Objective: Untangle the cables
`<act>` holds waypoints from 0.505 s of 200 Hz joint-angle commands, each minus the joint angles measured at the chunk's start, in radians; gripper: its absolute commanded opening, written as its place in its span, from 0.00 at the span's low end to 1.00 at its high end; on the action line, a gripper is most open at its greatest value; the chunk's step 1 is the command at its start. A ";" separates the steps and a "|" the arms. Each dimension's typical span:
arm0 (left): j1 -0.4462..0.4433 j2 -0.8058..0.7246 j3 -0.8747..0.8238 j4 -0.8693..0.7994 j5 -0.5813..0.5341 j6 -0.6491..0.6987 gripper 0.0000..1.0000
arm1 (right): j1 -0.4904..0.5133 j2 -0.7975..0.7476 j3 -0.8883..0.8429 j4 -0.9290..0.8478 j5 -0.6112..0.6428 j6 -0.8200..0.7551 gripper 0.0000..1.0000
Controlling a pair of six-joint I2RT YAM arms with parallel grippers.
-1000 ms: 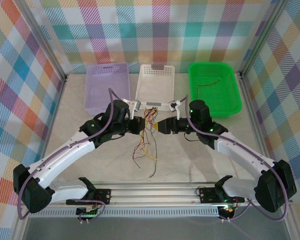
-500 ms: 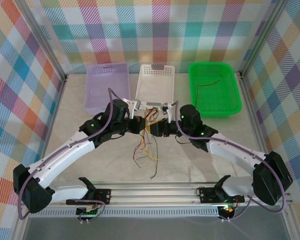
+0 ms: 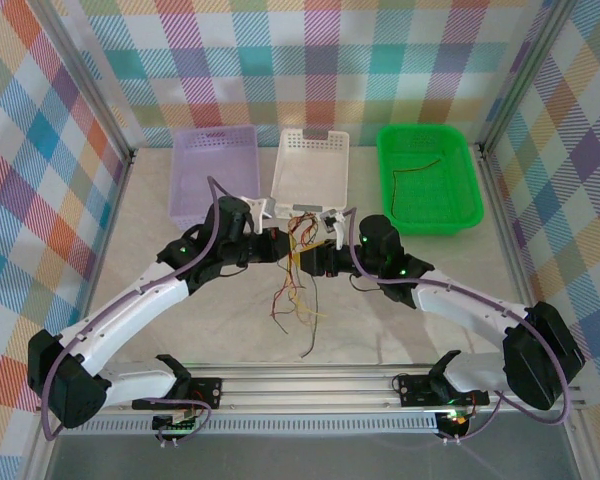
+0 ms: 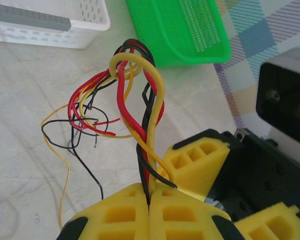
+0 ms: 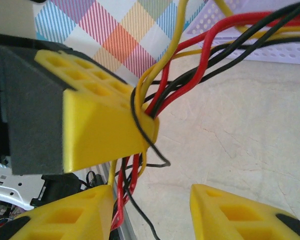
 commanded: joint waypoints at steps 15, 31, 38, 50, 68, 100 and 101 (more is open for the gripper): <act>0.016 -0.018 -0.010 0.064 0.066 -0.053 0.00 | 0.019 0.013 -0.016 0.073 -0.025 -0.019 0.44; 0.019 -0.022 -0.013 0.064 0.071 -0.055 0.00 | 0.022 0.016 -0.022 0.090 -0.025 -0.010 0.44; 0.019 -0.025 -0.015 0.101 0.075 -0.058 0.00 | 0.024 0.018 -0.023 0.098 -0.032 -0.005 0.44; 0.021 -0.025 -0.015 0.103 0.077 -0.061 0.00 | 0.027 0.024 -0.024 0.102 -0.035 -0.004 0.43; 0.027 -0.029 -0.017 0.106 0.082 -0.062 0.00 | 0.031 0.031 -0.025 0.096 -0.032 -0.005 0.39; 0.036 -0.039 -0.014 0.106 0.084 -0.059 0.00 | 0.033 0.028 -0.027 0.070 -0.003 -0.006 0.25; 0.036 -0.040 -0.013 0.106 0.085 -0.057 0.00 | 0.033 0.028 -0.027 0.068 0.000 -0.006 0.25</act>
